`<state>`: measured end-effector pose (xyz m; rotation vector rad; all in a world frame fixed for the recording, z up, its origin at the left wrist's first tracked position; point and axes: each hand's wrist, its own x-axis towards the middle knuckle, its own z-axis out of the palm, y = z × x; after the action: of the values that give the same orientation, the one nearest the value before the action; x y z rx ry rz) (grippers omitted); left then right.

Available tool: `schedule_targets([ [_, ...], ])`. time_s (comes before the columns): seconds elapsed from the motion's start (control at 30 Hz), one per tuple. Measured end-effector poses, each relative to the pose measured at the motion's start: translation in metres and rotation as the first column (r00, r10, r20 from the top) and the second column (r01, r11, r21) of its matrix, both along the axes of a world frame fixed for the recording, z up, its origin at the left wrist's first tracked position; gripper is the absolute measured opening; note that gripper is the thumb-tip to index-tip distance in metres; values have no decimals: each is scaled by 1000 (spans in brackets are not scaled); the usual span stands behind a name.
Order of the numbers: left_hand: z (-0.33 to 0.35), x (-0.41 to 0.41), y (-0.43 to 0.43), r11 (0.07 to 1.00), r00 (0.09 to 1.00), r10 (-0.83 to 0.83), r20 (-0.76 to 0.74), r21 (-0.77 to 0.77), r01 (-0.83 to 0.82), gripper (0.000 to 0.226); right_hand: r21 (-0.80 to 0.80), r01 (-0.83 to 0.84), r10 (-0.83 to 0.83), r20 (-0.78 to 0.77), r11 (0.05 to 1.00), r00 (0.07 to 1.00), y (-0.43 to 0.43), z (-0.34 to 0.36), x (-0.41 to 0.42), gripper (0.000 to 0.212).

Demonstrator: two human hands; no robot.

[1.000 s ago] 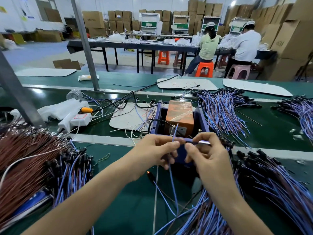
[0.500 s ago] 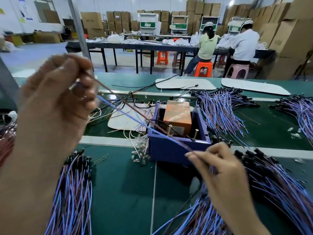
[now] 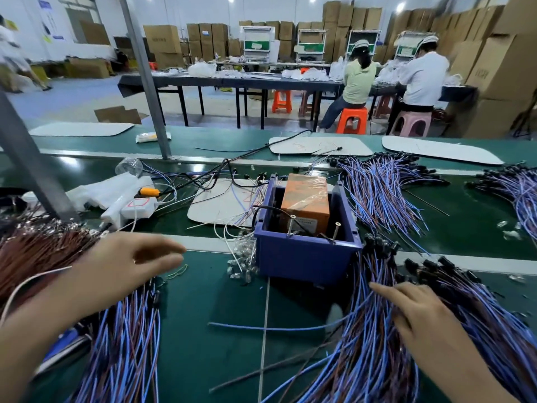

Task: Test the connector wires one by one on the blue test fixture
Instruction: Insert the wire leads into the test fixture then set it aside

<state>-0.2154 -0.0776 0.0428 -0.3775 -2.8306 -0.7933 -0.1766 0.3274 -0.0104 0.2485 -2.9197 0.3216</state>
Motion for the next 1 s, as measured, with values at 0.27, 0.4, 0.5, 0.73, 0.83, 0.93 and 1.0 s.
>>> schedule_targets([
  [0.27,-62,1,27,622,899,362,246,-782,-35,16,-225,3,11,63,974,998,-14,-3,1,44],
  [0.4,-58,-4,33,674,919,319,232,-737,-48,36,-516,-4,119,189,857,975,-34,6,15,46],
  [0.5,-35,-9,44,922,988,143,55,-370,-113,47,-861,214,465,440,462,769,-63,12,26,35],
  [0.73,52,39,104,879,875,-16,-484,410,243,25,-739,655,762,330,-159,557,-146,44,19,69],
  [0.83,48,63,111,868,843,-174,-510,324,375,8,-693,589,651,225,-417,725,-146,66,6,63],
  [0.93,26,75,107,834,829,-358,-430,253,491,5,-669,469,495,171,-577,852,-128,84,2,53],
  [1.0,8,79,101,815,836,-469,-285,224,534,9,-699,378,377,165,-607,911,-111,90,0,47],
])
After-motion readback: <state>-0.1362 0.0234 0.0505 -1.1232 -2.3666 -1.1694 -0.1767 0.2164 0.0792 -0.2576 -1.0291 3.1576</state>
